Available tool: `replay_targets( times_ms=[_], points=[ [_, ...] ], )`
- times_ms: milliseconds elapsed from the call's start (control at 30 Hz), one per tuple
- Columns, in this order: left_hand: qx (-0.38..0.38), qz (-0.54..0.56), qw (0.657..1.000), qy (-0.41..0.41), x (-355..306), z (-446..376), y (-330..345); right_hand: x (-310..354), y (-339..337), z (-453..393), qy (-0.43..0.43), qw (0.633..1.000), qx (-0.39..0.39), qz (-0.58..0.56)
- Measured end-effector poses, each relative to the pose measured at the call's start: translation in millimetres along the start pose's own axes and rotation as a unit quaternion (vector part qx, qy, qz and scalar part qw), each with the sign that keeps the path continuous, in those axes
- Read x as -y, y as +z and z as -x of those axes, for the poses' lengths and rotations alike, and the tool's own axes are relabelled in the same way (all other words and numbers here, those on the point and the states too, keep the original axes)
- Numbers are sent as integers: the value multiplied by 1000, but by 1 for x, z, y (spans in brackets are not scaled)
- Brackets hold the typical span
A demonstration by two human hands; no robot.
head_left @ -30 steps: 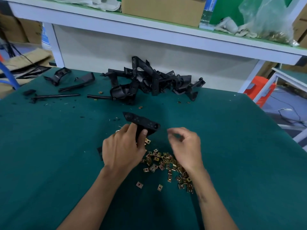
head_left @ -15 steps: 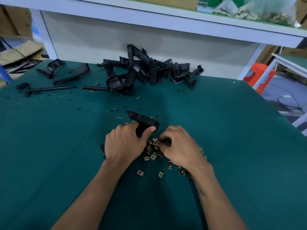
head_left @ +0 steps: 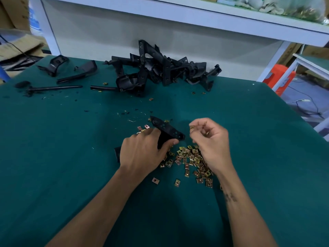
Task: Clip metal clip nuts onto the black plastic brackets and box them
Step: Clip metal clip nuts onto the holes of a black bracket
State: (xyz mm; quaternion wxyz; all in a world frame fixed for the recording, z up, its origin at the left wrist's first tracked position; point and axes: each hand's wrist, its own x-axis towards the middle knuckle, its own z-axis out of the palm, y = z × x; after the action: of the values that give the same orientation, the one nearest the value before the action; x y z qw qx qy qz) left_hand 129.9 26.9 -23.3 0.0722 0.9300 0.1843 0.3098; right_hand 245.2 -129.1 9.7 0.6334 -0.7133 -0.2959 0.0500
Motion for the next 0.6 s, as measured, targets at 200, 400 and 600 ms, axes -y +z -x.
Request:
replay_targets(
  times_ms=[200, 400, 600],
  points=[
    [-2, 30, 1000, 4, 0, 1, -3, 0, 3, -1, -2, 999, 32, -17],
    [-2, 58, 998, 19, -3, 2, -7, 1, 5, 1, 17, 998, 31, -61],
    [2, 45, 998, 45, -3, -1, -11, 8, 4, 5, -49, 997, 58, -10]
  ],
)
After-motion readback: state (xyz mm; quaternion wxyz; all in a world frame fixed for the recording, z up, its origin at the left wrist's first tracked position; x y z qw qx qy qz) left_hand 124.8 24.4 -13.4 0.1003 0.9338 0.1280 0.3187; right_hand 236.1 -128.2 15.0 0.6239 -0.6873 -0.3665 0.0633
